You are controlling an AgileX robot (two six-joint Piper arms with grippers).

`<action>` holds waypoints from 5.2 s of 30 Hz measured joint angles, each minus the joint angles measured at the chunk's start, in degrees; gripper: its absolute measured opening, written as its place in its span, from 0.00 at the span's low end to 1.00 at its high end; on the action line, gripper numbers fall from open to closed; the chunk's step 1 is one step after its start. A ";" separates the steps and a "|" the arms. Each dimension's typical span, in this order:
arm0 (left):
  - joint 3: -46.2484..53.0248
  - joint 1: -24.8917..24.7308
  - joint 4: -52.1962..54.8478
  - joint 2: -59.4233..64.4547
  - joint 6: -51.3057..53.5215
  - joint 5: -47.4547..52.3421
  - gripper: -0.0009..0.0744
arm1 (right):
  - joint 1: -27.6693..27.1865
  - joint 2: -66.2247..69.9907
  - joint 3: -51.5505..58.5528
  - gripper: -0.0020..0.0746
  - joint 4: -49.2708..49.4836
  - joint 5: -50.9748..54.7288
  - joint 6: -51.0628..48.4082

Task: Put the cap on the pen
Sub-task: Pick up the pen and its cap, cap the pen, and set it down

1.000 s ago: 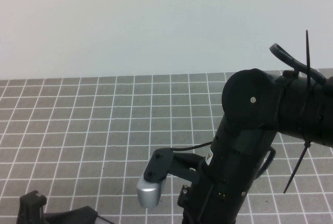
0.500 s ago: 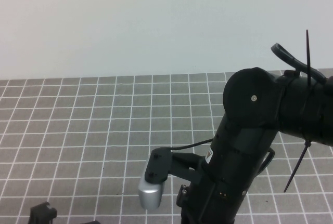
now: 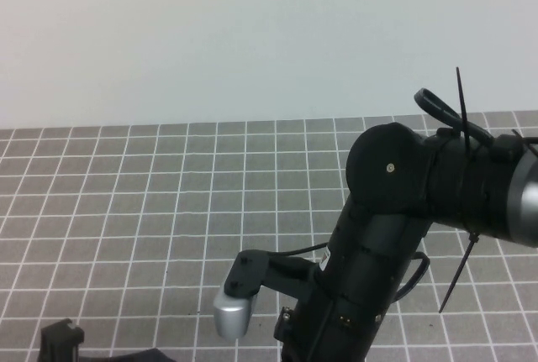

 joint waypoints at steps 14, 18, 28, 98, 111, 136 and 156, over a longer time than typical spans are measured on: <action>0.00 0.00 -6.48 -0.12 -14.48 -20.87 0.59 | -1.52 -0.11 0.00 0.02 -5.51 -11.23 9.25; 0.00 0.00 -20.60 -0.12 -14.48 -25.59 0.46 | -5.09 0.00 0.00 0.02 -5.63 -22.29 17.99; -1.74 0.00 -44.53 -0.12 -14.24 -40.60 0.01 | -16.40 6.10 0.00 0.02 -5.63 -33.68 39.25; -2.79 0.00 -47.34 1.76 -17.01 -27.08 0.01 | -16.69 -69.81 42.99 0.03 -44.95 -35.00 51.10; -2.79 0.00 -48.03 1.76 -17.01 -26.66 0.01 | -16.69 -84.92 54.33 0.03 -48.38 -35.40 51.10; -2.79 4.53 -49.33 1.20 -17.01 -23.81 0.01 | -16.69 -84.92 54.33 0.02 -48.38 -35.40 51.10; -2.79 30.95 -49.33 -14.16 -17.01 -19.80 0.01 | -22.43 -87.36 58.70 0.02 -48.28 -41.86 51.10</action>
